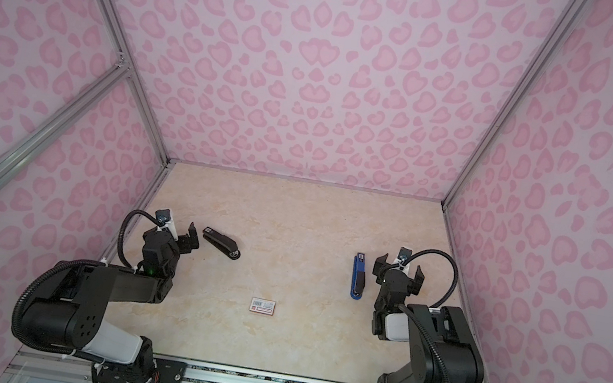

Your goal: Load the staples into the stapler

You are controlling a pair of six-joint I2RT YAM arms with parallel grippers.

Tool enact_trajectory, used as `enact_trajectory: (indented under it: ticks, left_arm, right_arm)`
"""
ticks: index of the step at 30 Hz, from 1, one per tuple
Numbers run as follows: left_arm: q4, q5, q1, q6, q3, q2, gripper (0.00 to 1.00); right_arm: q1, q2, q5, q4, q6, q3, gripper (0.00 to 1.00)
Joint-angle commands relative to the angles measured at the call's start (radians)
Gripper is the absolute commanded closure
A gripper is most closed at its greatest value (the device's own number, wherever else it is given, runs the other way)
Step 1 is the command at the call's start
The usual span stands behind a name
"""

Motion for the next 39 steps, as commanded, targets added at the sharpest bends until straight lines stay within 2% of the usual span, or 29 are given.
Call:
enact_trajectory:
  ticks: [1,12,13,16,18,20,22,24,25,26,27,28,29,30,31,33,35,39]
  left_arm:
    - [0.027,-0.003,0.001,-0.003,0.0,-0.006,0.02]
    - [0.029,-0.001,0.001,-0.003,-0.002,-0.009,0.02]
    - [0.032,-0.001,0.001,-0.002,-0.004,-0.009,0.02]
    - [0.001,-0.021,-0.004,-0.001,0.012,-0.023,0.02]
    - [-0.156,-0.052,-0.011,-0.001,0.078,-0.069,0.02]
    - [-0.322,-0.077,-0.013,-0.008,0.162,-0.102,0.03]
    - [-0.439,-0.1,-0.013,-0.038,0.23,-0.126,0.02]
    - [-0.538,-0.094,-0.005,-0.145,0.28,-0.163,0.02]
    - [-0.621,-0.119,-0.004,-0.282,0.312,-0.181,0.02]
    - [-0.727,-0.145,-0.001,-0.408,0.346,-0.193,0.02]
    - [-0.827,-0.117,0.013,-0.496,0.381,-0.205,0.03]
    - [-0.85,-0.02,0.03,-0.51,0.392,-0.215,0.03]
    - [-0.859,0.032,0.033,-0.522,0.393,-0.226,0.03]
    - [-0.875,0.077,0.033,-0.536,0.395,-0.24,0.02]
    - [-0.896,0.129,0.033,-0.534,0.402,-0.25,0.01]
    - [-0.997,0.182,0.029,-0.558,0.439,-0.258,0.04]
    - [-1.093,0.237,0.02,-0.577,0.473,-0.253,0.04]
    - [-1.252,0.32,-0.01,-0.628,0.513,-0.229,0.04]
  right_arm:
    - [0.002,0.003,0.007,0.018,0.007,-0.002,0.0]
    - [0.002,0.002,0.011,0.025,0.006,-0.003,0.0]
    - [0.008,-0.007,0.044,0.012,0.009,0.001,0.0]
    - [0.017,-0.05,0.041,-0.041,-0.003,0.009,0.0]
    - [0.038,-0.105,0.088,-0.123,-0.013,0.03,0.0]
    - [0.044,-0.174,0.087,-0.23,-0.02,0.064,0.0]
    - [0.037,-0.245,0.099,-0.347,0.022,0.105,0.0]
    - [0.004,-0.312,0.016,-0.438,0.116,0.134,0.0]
    - [-0.021,-0.347,-0.031,-0.483,0.205,0.148,0.0]
    - [-0.042,-0.381,-0.03,-0.583,0.341,0.166,0.0]
    - [-0.074,-0.424,-0.021,-0.736,0.518,0.2,0.01]
    - [-0.122,-0.454,-0.119,-0.795,0.59,0.212,0.02]
    - [-0.155,-0.466,-0.223,-0.759,0.592,0.2,0.06]
    - [-0.182,-0.477,-0.319,-0.722,0.596,0.187,0.14]
    - [-0.186,-0.491,-0.349,-0.718,0.603,0.186,0.17]
    - [-0.185,-0.523,-0.411,-0.696,0.566,0.177,0.16]
    - [-0.185,-0.555,-0.446,-0.717,0.593,0.176,0.14]
    - [-0.162,-0.535,-0.603,-0.884,0.587,0.266,0.16]
